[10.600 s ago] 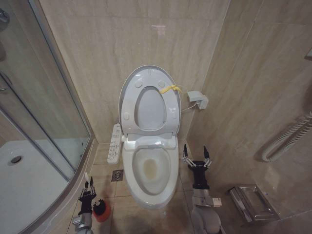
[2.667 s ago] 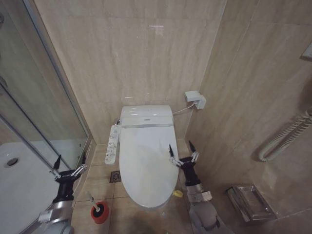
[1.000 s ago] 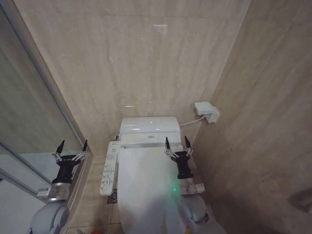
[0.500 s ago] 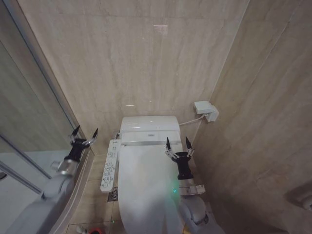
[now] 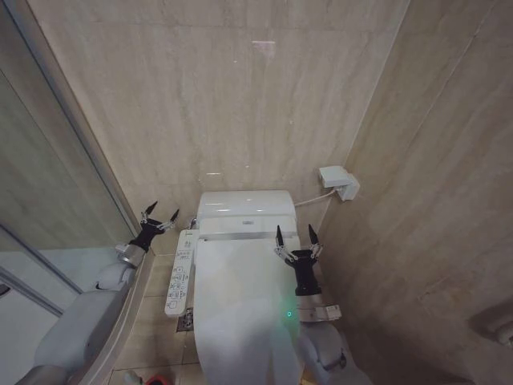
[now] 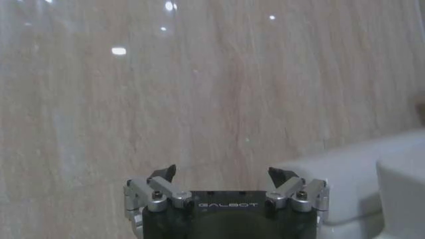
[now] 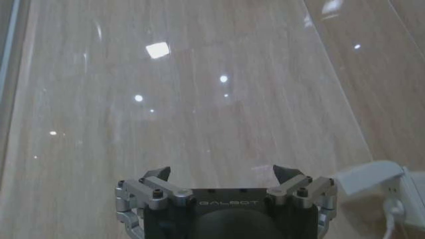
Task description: Open the toilet lid, clean the toilet bowl with a toilet brush, close the toilet lid, and flush.
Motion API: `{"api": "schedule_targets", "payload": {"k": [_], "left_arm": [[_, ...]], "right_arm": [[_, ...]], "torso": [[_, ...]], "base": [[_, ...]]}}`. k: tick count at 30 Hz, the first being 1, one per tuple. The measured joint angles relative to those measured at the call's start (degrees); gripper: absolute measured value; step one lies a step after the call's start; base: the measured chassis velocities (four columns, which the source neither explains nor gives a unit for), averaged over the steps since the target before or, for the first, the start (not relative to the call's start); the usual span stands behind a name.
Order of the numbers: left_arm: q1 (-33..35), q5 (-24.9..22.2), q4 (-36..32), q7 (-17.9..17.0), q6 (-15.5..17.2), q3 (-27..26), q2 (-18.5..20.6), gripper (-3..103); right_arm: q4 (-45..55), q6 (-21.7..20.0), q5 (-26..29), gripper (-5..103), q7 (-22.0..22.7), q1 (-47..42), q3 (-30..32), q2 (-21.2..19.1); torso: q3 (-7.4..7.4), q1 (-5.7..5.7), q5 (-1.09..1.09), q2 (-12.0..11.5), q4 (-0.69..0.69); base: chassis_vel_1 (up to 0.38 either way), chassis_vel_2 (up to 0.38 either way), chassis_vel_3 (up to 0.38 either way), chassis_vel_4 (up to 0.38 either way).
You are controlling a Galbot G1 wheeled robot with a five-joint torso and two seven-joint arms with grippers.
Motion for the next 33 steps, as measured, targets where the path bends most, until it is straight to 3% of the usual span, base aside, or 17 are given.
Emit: {"api": "schedule_targets", "payload": {"k": [7, 8, 15, 16, 22, 23, 30, 31, 33], "left_arm": [[-4.1, 3.6, 4.5, 3.4, -0.7, 2.7, 1.3, 94], [-5.1, 3.8, 5.6, 4.7, -0.9, 3.6, 1.6, 69], [-9.1, 4.2, 11.5, 10.4, -2.8, 7.1, 0.9, 69], [-9.7, 4.2, 12.5, 11.1, -2.9, 7.9, 0.6, 42], [-12.7, 7.3, 17.6, 12.9, -3.5, 10.7, -0.6, 42], [-13.2, 8.0, 18.5, 12.9, -3.6, 10.9, -0.9, 15], [-14.3, 9.2, 19.7, 12.8, -3.6, 11.9, -1.2, 15], [-14.6, 9.3, 19.9, 13.0, -3.6, 12.4, -1.2, 0], [-14.8, 9.4, 20.0, 13.2, -3.6, 12.8, -1.2, 0]], "right_arm": [[0.3, 0.6, -0.4, 100, -0.6, -0.6, -0.5, 0.1], [0.2, 0.6, -0.4, 100, -0.6, -0.7, -0.5, 0.3], [0.2, 0.7, -0.9, 100, -0.7, -0.9, -0.7, 0.7], [0.2, 0.7, -0.9, 100, -0.7, -0.9, -0.6, 0.7], [0.2, 0.7, -0.9, 100, -0.6, -1.0, -0.4, 0.7], [0.2, 0.7, -0.9, 100, -0.6, -1.1, -0.4, 0.8], [0.2, 1.0, -0.9, 100, -0.6, -1.5, -0.3, 1.0], [0.1, 1.0, -0.9, 100, -0.6, -1.5, -0.3, 1.0], [0.2, 1.0, -0.9, 100, -0.6, -1.5, -0.2, 1.0]], "torso": [[0.0, 0.0, 0.01, 0.0, 0.0], [-0.01, 0.0, 0.02, 0.0, 0.0], [-0.01, 0.0, 0.01, 0.0, -0.01], [0.0, 0.0, 0.01, 0.0, -0.03], [0.0, 0.0, 0.01, 0.0, -0.01], [0.0, 0.0, 0.01, 0.0, -0.02], [0.0, 0.0, 0.01, 0.0, -0.01], [0.0, 0.0, 0.01, 0.0, 0.0], [-0.01, 0.0, 0.01, 0.0, 0.0]], "base": [[0.0, 0.0, 0.0, 0.0], [0.0, 0.0, 0.0, 0.0], [0.0, 0.0, 0.0, 0.0], [0.0, 0.0, 0.0, 0.0], [0.0, 0.0, 0.0, 0.0], [0.0, 0.0, 0.0, 0.0], [0.0, 0.0, 0.0, 0.0], [0.0, 0.0, 0.0, 0.0], [0.0, 0.0, 0.0, 0.0]]}}
